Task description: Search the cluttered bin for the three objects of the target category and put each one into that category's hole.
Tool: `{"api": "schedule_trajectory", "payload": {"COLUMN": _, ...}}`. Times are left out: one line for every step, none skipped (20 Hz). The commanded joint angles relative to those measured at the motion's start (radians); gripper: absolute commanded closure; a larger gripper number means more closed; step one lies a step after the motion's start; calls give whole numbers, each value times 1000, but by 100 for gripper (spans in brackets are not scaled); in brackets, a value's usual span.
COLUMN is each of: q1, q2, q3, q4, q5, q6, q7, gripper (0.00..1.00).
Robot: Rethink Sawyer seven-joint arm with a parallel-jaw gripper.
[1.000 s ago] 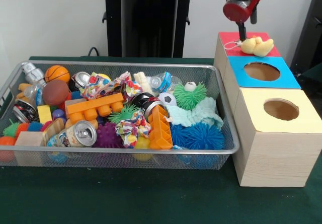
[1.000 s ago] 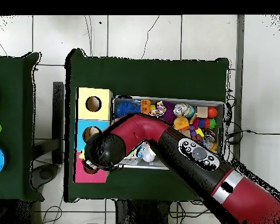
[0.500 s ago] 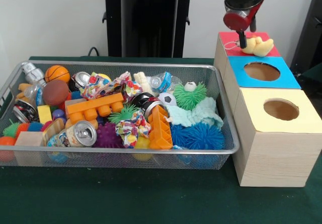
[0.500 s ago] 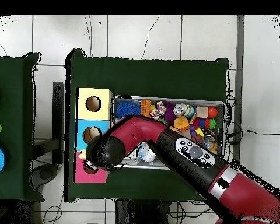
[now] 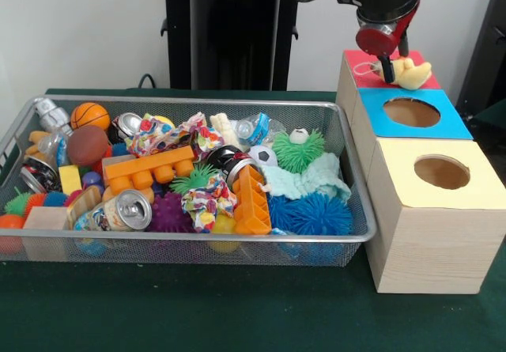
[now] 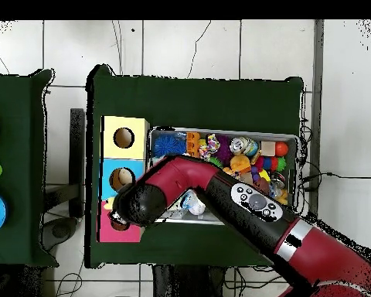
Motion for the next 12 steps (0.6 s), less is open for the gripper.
{"api": "schedule_trajectory", "payload": {"q1": -49, "q2": 32, "q3": 10, "q4": 22, "q5": -39, "q6": -8, "q7": -244, "gripper": 0}}
{"api": "schedule_trajectory", "payload": {"q1": -52, "q2": 36, "q3": 8, "q4": 23, "q5": -38, "q6": -2, "q7": -249, "gripper": 0}}
{"api": "schedule_trajectory", "payload": {"q1": -54, "q2": 38, "q3": 6, "q4": 24, "q5": -35, "q6": 1, "q7": -248, "gripper": 0}}
{"api": "schedule_trajectory", "payload": {"q1": -56, "q2": 39, "q3": 4, "q4": 23, "q5": -29, "q6": 8, "q7": -243, "gripper": 0}}
{"api": "schedule_trajectory", "payload": {"q1": -57, "q2": 41, "q3": 4, "q4": 23, "q5": -28, "q6": 13, "q7": -244, "gripper": 0}}
{"api": "schedule_trajectory", "payload": {"q1": -56, "q2": 47, "q3": 1, "q4": 22, "q5": -31, "q6": 17, "q7": -253, "gripper": 0}}
{"api": "schedule_trajectory", "payload": {"q1": -56, "q2": 50, "q3": -1, "q4": 21, "q5": -33, "q6": 18, "q7": -255, "gripper": 0}}
{"api": "schedule_trajectory", "payload": {"q1": -55, "q2": 54, "q3": -7, "q4": 18, "q5": -32, "q6": 20, "q7": -247, "gripper": 0}}
{"api": "schedule_trajectory", "payload": {"q1": -54, "q2": 55, "q3": -12, "q4": 17, "q5": -32, "q6": 22, "q7": -241, "gripper": 0}}
{"api": "schedule_trajectory", "payload": {"q1": -49, "q2": 59, "q3": -19, "q4": 11, "q5": -33, "q6": 22, "q7": -233, "gripper": 0}}
{"api": "schedule_trajectory", "payload": {"q1": -48, "q2": 62, "q3": -22, "q4": 9, "q5": -36, "q6": 20, "q7": -231, "gripper": 0}}
{"api": "schedule_trajectory", "payload": {"q1": -49, "q2": 74, "q3": -31, "q4": 9, "q5": -46, "q6": 14, "q7": -234, "gripper": 0}}
